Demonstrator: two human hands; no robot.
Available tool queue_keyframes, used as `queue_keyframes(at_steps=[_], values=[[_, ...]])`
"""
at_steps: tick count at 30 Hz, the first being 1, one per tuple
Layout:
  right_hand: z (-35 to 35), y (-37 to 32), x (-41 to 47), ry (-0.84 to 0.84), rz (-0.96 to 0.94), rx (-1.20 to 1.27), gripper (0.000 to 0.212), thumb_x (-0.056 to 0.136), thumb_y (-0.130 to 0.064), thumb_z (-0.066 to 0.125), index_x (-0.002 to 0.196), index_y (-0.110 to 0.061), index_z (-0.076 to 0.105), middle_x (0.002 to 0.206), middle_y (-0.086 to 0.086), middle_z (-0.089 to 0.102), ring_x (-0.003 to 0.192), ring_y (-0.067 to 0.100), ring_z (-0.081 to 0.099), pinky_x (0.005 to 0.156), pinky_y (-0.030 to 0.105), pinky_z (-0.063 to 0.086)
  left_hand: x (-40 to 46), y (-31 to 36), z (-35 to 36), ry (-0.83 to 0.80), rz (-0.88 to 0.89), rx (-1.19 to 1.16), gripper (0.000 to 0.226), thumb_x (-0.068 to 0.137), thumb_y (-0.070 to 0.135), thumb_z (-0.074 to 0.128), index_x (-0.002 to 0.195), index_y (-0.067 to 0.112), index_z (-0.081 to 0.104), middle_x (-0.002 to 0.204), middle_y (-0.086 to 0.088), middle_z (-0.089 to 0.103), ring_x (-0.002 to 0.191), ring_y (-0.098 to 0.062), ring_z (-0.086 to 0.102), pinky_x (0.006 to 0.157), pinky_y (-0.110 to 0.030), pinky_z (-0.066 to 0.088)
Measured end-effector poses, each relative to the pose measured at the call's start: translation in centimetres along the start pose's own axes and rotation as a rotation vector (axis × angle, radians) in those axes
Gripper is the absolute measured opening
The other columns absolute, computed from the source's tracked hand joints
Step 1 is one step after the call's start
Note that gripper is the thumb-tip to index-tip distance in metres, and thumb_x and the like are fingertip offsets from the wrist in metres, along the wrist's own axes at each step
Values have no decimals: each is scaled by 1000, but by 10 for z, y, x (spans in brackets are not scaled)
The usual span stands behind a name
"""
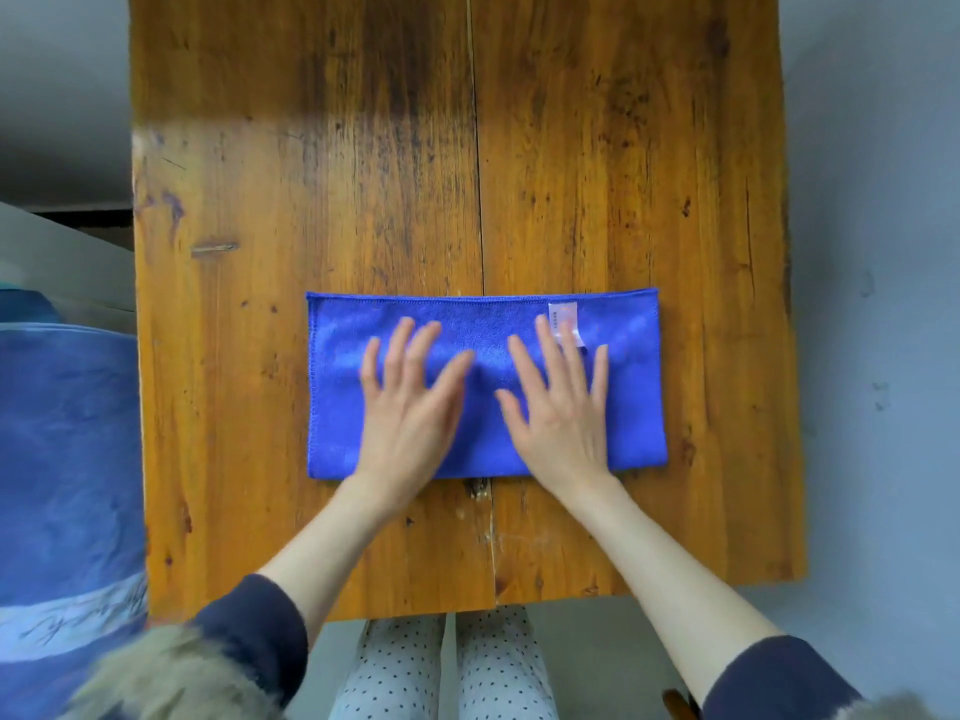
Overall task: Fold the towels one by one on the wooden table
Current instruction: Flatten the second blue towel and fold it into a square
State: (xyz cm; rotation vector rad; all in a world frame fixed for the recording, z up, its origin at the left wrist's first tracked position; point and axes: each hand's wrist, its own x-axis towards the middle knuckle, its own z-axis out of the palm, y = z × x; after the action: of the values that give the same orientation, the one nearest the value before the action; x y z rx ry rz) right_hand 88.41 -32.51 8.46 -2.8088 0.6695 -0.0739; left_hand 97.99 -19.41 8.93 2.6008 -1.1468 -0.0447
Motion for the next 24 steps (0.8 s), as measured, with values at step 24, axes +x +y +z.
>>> queue_keyframes(at_steps=[24], values=[[28,23,28,-6,181,-40,72,88,-62,37,147,-23,26,156,10,16,145,24,11,115,52,3,23,-12,37,-177,48,130,60,90,57,33,144,34,29,156,-3,21,144,-31,15,109,-67,5]])
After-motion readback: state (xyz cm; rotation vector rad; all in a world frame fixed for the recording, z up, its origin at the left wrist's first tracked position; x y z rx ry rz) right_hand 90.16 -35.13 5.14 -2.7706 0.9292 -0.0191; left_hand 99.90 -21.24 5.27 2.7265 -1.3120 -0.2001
